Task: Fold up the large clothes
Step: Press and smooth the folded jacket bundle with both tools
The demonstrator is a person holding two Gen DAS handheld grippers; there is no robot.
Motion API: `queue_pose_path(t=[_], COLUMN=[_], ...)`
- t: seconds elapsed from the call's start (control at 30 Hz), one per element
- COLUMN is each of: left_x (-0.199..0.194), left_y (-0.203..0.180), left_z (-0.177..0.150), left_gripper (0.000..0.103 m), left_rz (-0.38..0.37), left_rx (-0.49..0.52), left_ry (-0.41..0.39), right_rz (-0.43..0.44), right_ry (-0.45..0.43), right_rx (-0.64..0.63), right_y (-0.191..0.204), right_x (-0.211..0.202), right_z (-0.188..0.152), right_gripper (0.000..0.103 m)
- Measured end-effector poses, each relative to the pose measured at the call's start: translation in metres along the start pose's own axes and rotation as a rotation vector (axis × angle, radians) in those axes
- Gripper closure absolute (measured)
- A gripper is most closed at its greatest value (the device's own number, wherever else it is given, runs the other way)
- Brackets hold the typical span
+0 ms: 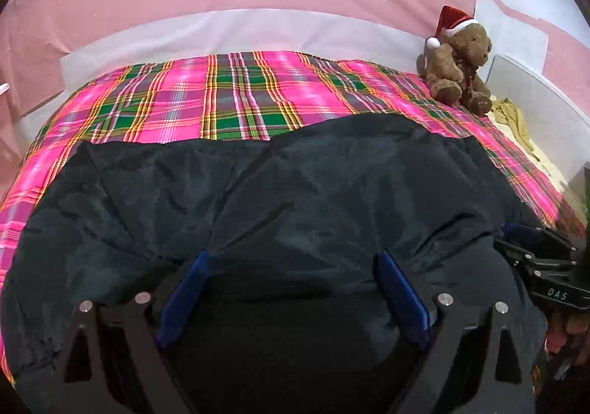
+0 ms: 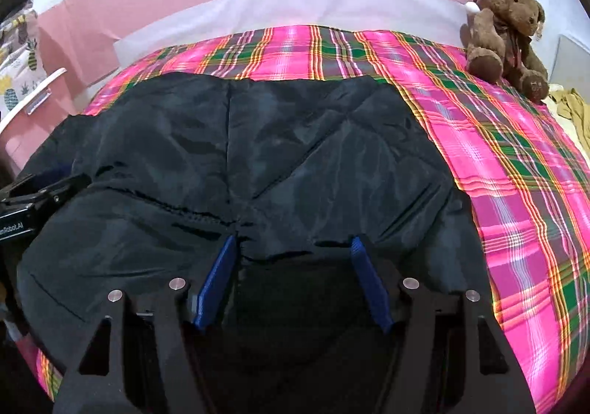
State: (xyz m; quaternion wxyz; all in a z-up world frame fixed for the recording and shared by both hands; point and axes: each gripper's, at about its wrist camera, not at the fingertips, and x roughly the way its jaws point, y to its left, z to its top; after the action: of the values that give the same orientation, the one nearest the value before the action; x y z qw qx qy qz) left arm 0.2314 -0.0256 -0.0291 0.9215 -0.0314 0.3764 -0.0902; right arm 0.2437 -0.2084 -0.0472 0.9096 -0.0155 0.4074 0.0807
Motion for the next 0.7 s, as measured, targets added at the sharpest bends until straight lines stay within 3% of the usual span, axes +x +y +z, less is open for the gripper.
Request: queue_pose_path(t=[0.17, 0.4, 0.5, 0.6, 0.7], left_x=[-0.025, -0.091, -0.078, -0.06, -0.051], left_y=[0.002, 0.002, 0.001, 0.003, 0.0], left_z=[0.006, -0.033, -0.051, -0.052, -0.049], left_gripper=[0.012, 0.012, 0.012, 0.011, 0.01], left_rz=[0.007, -0.047, -0.025, -0.017, 0.002], left_rx=[-0.031, -0.042, -0.032, -0.041, -0.034], left_ry=[0.009, -0.055, -0.023, -0.008, -0.002], right_rz=[-0.001, 0.048, 0.037, 0.022, 0.007], right_ry=[0.032, -0.102, -0.062, 0.008, 0.019], right_rx=[0.06, 0.052, 0.04, 0.026, 0.024], right_y=[-0.005, 0.014, 0.022, 0.023, 0.021], right_x=[-0.019, -0.098, -0.089, -0.057, -0.043], right_z=[0.006, -0.019, -0.036, -0.041, -0.038], right_gripper=[0.039, 0.038, 0.038, 0.039, 0.039])
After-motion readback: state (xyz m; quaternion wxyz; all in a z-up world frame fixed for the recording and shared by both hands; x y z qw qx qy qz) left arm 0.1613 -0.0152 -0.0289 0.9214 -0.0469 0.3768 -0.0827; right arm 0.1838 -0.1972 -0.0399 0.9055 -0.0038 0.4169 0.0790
